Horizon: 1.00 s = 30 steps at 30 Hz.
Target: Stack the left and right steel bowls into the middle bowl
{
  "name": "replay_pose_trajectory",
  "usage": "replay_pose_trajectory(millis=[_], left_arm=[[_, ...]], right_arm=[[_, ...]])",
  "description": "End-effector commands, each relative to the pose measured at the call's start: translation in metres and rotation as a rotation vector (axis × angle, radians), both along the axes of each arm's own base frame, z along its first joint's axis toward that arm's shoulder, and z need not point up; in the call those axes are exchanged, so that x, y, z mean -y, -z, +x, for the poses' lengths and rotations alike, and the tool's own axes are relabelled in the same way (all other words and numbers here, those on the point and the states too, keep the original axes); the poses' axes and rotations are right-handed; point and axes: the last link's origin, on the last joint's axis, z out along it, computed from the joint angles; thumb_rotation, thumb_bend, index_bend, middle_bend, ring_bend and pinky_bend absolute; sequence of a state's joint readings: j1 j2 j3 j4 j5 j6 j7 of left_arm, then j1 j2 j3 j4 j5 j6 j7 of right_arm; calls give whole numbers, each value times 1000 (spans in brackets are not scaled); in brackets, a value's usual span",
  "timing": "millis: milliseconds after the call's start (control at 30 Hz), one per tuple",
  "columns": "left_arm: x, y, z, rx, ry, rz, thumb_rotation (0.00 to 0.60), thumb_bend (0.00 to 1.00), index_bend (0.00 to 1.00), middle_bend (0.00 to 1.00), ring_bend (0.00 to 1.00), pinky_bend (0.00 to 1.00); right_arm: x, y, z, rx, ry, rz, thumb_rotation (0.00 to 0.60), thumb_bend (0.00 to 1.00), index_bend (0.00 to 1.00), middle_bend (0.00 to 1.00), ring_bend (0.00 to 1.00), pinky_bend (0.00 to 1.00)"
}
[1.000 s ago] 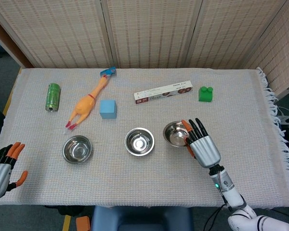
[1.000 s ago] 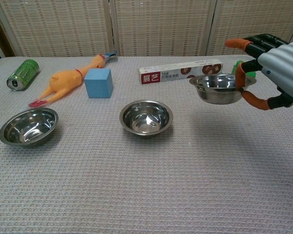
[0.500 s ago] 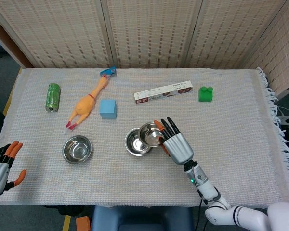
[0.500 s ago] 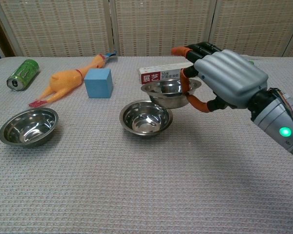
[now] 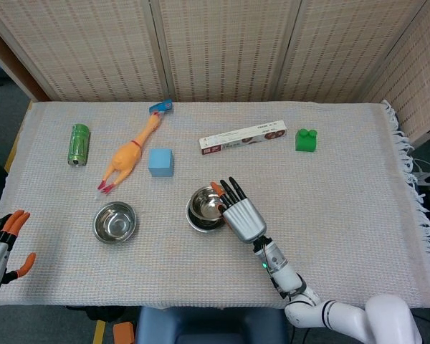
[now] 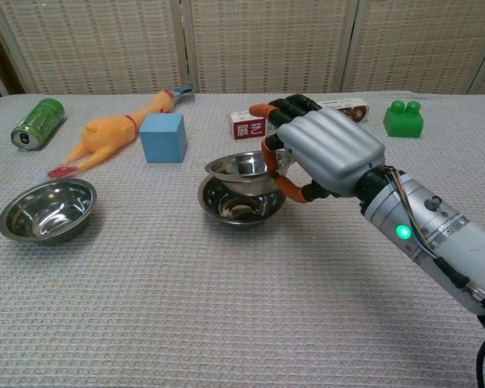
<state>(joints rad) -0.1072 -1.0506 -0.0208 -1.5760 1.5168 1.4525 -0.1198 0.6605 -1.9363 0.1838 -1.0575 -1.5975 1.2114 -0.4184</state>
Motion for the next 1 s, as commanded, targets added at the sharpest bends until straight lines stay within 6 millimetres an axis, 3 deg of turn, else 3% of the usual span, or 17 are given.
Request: replay_pose_trajectory(millis=[33,100,167,367,467,567,700,800,933,1000], left_arm=[[0,0,0,1,0,0,600,399,0,0,0,87],[0,-1,0,2,0,1,600,399,0,0,0,87],[0,-1,0,3,0,2,600,399,0,0,0,87],[1,0,1,-7,15,0,600,400,0,0,0,93],[2,3,3,-5,37,-2,600,399,0,8,0,130],[5,8,7,-15,69,-8,600,396,0,28,11,183],[13,30,16,-49,106,-68,600,391,0,61,48,244],[15,54,22,-83,124,-102,600,390,0,79,95,298],[8,86,21,-190,103,-111,600,389,5,228,258,399],[2,99,22,-254,109,-99,600,388,25,396,436,543]], right_arm=[[-1,4,1,-4,-2,5,600,290,306,61,0,0],[-1,4,2,-1,-1,6,600,245,128,59,0,0],[-2,4,1,-5,7,12,600,216,29,44,0,0],[-12,-13,-7,-5,-4,37,600,145,0,0,0,0],[-26,-42,-24,26,22,26,600,136,0,0,0,0],[-45,-84,-49,84,75,-9,600,135,0,0,0,0],[-78,-143,-90,145,163,-69,600,135,0,0,0,0],[-103,-174,-120,160,242,-92,600,135,0,0,0,0],[-128,-197,-149,180,312,-100,600,135,0,0,0,0],[-136,-204,-156,194,314,-95,600,135,0,0,0,0]])
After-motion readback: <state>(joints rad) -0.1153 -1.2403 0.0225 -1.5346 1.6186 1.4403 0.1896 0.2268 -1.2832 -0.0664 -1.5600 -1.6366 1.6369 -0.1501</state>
